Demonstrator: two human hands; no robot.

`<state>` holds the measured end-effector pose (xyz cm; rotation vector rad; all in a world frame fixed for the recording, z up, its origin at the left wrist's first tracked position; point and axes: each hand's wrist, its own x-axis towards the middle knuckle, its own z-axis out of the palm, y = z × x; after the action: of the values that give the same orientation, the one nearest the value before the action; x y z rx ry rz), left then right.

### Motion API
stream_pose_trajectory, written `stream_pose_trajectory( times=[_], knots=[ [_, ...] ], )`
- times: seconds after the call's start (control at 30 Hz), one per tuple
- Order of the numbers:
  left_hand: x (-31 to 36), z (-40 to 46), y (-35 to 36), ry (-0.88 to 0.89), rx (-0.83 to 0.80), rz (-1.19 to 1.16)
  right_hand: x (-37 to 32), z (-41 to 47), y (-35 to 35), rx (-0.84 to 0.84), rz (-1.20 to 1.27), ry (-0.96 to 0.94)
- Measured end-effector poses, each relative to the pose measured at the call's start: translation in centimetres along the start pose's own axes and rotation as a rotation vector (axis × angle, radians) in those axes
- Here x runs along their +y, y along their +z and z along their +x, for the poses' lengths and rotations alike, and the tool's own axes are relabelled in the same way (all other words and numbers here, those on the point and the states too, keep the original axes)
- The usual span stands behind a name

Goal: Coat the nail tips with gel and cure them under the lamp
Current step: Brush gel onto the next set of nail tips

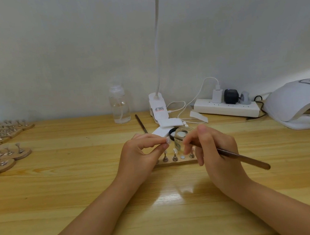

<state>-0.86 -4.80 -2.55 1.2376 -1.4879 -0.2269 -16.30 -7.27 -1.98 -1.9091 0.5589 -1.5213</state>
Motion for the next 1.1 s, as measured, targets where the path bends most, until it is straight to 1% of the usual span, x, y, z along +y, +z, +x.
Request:
stream_pose_trajectory(
  times=[0.07,0.17,0.23,0.3,0.43,0.57,0.7,0.83,0.9,1.03,1.1],
  knots=[
    [-0.03,0.01,0.0,-0.003,0.0,0.0,-0.04,-0.02,0.04,-0.017,-0.013,0.021],
    [-0.01,-0.01,0.06,-0.01,0.005,-0.01,-0.2,-0.15,0.0,-0.017,0.062,0.096],
    [-0.05,-0.02,0.05,-0.016,0.005,-0.018,-0.28,-0.07,-0.06,0.001,0.075,0.091],
    [-0.06,-0.02,0.03,-0.02,-0.001,-0.02,-0.42,0.1,0.01,-0.019,0.045,0.096],
    [0.01,-0.03,-0.08,-0.023,-0.002,-0.021,-0.61,0.06,-0.01,-0.024,0.101,0.176],
    [0.0,-0.05,-0.15,-0.024,-0.002,-0.018,-0.65,0.15,-0.05,0.003,0.09,0.168],
    [0.08,-0.06,-0.12,-0.044,0.005,-0.029,-0.68,0.16,-0.08,-0.013,0.114,0.218],
    [0.15,-0.07,-0.13,-0.059,0.01,-0.04,-0.8,0.2,-0.18,0.023,0.115,0.174],
    [0.2,-0.1,-0.17,-0.063,0.008,-0.046,-0.73,0.24,-0.12,0.007,0.097,0.168],
    [0.27,-0.1,-0.16,-0.076,0.002,-0.06,-0.62,0.06,-0.16,-0.022,0.136,0.201],
    [0.25,-0.08,-0.14,-0.071,0.006,-0.06,-0.53,0.11,-0.31,0.005,0.103,0.15]
  ],
)
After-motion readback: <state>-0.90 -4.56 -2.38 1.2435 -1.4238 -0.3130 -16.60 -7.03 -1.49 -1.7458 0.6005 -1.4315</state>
